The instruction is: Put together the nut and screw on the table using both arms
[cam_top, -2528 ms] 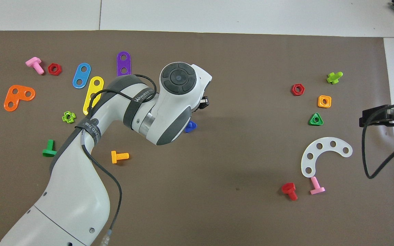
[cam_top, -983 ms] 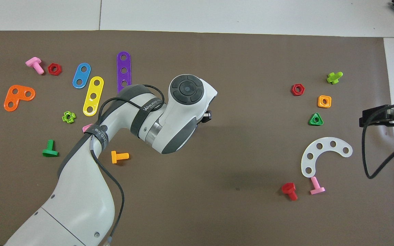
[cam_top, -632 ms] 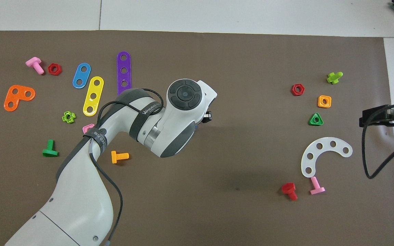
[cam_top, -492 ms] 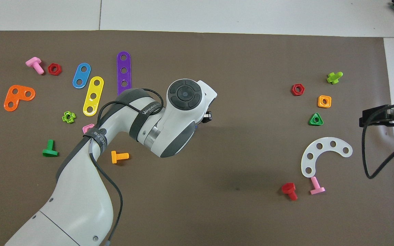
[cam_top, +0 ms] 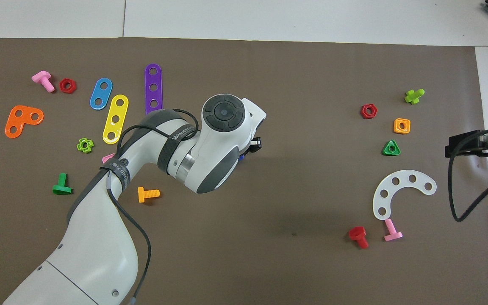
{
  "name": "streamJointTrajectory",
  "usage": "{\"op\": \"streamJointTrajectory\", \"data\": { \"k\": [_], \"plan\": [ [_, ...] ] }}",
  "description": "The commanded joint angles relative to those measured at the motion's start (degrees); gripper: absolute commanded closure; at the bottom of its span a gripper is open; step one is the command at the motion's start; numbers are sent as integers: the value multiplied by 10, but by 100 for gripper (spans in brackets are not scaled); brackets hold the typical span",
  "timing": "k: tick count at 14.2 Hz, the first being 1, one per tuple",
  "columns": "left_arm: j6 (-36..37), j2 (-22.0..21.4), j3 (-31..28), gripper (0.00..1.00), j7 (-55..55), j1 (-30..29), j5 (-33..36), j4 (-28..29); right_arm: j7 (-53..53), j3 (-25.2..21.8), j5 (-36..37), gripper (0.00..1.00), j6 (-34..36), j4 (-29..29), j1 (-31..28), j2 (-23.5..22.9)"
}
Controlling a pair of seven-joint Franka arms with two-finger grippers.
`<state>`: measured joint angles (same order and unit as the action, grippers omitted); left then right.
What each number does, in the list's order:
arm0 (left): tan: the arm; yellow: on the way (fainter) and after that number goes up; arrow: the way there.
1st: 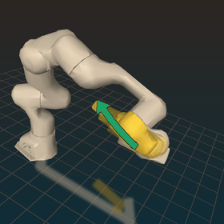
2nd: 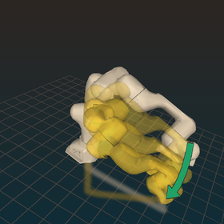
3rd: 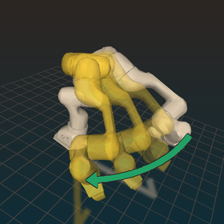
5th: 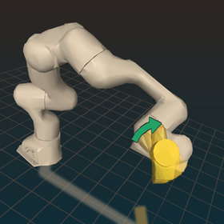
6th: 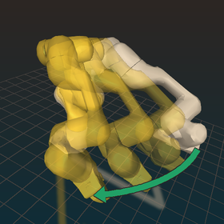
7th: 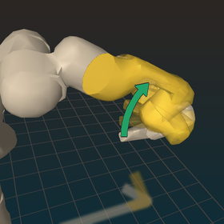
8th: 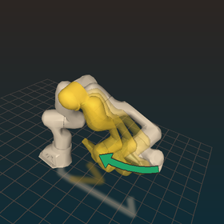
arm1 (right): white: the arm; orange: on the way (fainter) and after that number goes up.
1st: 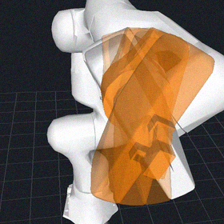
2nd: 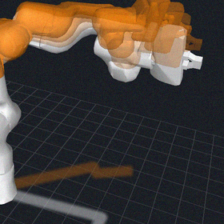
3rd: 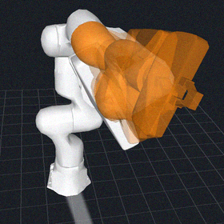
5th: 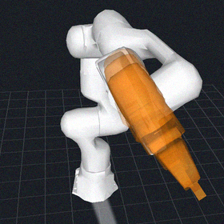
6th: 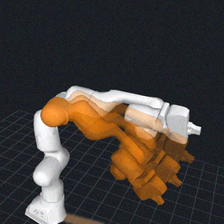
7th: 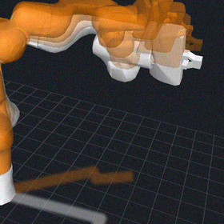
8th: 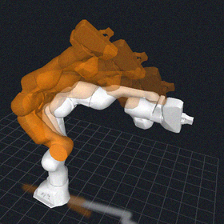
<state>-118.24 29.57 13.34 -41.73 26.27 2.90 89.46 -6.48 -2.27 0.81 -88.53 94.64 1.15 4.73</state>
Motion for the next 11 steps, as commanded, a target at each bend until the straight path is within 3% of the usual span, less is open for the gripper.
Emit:
{"op": "streamJointTrajectory", "data": {
  "k": [1, 11],
  "plan": [
    [31, 2, -1, 78, 9, -6, -12, -18, 11, 2, -3, 0, 6, 1, -4, 4],
    [32, 3, -3, 79, 12, -3, -16, -17, 11, 2, -3, 0, 6, 1, -4, 4]
  ]
}}
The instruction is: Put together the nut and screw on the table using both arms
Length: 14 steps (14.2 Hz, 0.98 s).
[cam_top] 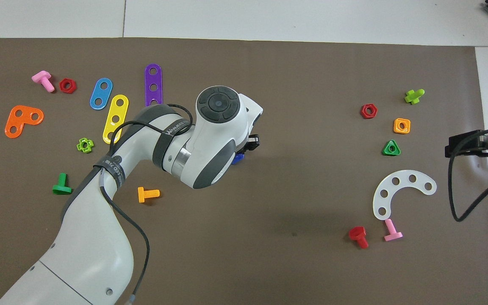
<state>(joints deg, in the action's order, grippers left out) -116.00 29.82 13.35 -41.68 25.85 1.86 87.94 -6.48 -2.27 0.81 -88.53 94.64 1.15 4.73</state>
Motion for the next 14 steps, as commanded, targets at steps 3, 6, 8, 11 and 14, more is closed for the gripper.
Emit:
{"op": "streamJointTrajectory", "data": {
  "k": [3, 6, 8, 11, 14],
  "plan": [
    [-4, -1, -3, 79, 16, 1, -5, 8, 11, 2, -3, 0, 6, 1, -4, 4],
    [-8, -4, -4, 79, 19, 1, -4, 19, 11, 2, -3, 0, 6, 2, -4, 4],
    [-9, -4, -4, 79, 20, 1, -4, 20, 11, 2, -3, 0, 6, 1, -4, 4],
    [-19, -7, -4, 79, 20, 4, -5, 32, 11, 2, -3, 0, 7, 1, -4, 4],
    [-60, -16, -5, 79, 19, 8, -4, 67, 11, 2, -3, 0, 6, 1, -4, 4]
  ]
}}
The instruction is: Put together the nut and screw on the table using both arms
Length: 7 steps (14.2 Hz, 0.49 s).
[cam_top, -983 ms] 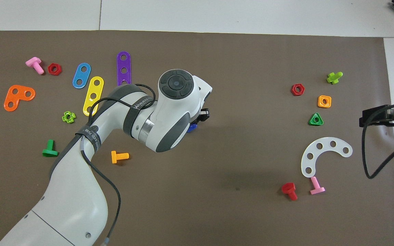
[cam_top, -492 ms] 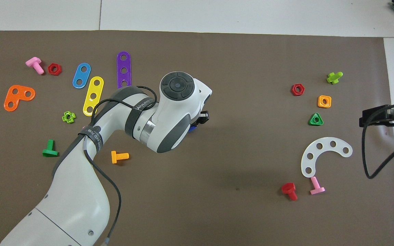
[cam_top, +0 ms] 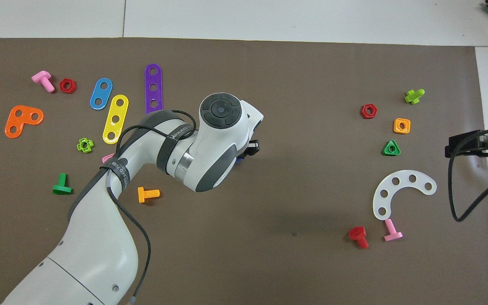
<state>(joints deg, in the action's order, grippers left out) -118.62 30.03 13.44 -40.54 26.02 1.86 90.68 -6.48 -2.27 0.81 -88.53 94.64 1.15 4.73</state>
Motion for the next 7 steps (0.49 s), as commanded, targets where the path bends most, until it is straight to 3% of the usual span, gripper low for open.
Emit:
{"op": "streamJointTrajectory", "data": {
  "k": [1, 3, 4, 5, 6, 7],
  "plan": [
    [-38, -19, -6, 79, 8, 7, -4, 42, 11, 2, -3, 0, 6, 2, -4, 4],
    [-38, -19, -6, 78, 7, 7, -4, 42, 11, 2, -3, 0, 7, 1, -4, 4],
    [-38, -19, -6, 69, 7, 7, -4, 42, 11, 2, -3, 0, 6, 2, -4, 4],
    [-37, -19, -6, 57, 8, 5, -4, 42, 11, 2, -3, 0, 6, 1, -4, 4],
    [-37, -19, -6, 36, 8, 6, -4, 40, 11, 2, -3, 0, 6, 1, -4, 4],
    [-34, -19, -6, 28, 7, 6, -3, 36, 11, 2, -3, 0, 6, 1, -4, 4]
  ]
}}
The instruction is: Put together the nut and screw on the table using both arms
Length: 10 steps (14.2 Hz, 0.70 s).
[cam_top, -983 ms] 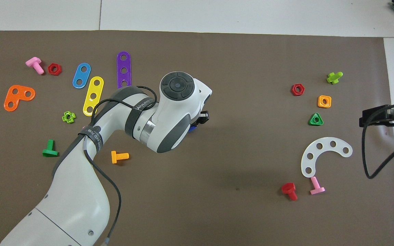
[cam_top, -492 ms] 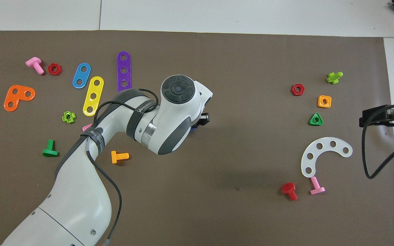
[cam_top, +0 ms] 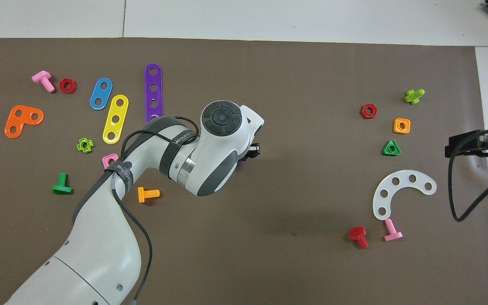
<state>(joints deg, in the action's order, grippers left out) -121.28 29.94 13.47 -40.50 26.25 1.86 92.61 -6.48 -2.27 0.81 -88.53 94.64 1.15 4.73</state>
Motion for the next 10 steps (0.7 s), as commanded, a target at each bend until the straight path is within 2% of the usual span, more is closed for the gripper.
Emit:
{"op": "streamJointTrajectory", "data": {
  "k": [1, 2, 4, 8, 10],
  "plan": [
    [-8, -17, -6, 21, 7, 4, -3, 16, 11, 2, -3, 0, 6, 2, -4, 4],
    [-7, -17, -6, 17, 7, 4, -3, 15, 11, 2, -3, 0, 6, 1, -4, 4],
    [1, -16, -6, 16, 7, 3, -3, 6, 11, 2, -3, 0, 6, 1, -4, 4],
    [103, -9, -11, 17, 10, -9, -2, -80, 11, 2, -3, 0, 6, 2, -3, 4],
    [110, -23, -5, 17, 31, -66, -4, -85, 11, 2, -3, 0, 6, 1, -4, 4]
  ]
}}
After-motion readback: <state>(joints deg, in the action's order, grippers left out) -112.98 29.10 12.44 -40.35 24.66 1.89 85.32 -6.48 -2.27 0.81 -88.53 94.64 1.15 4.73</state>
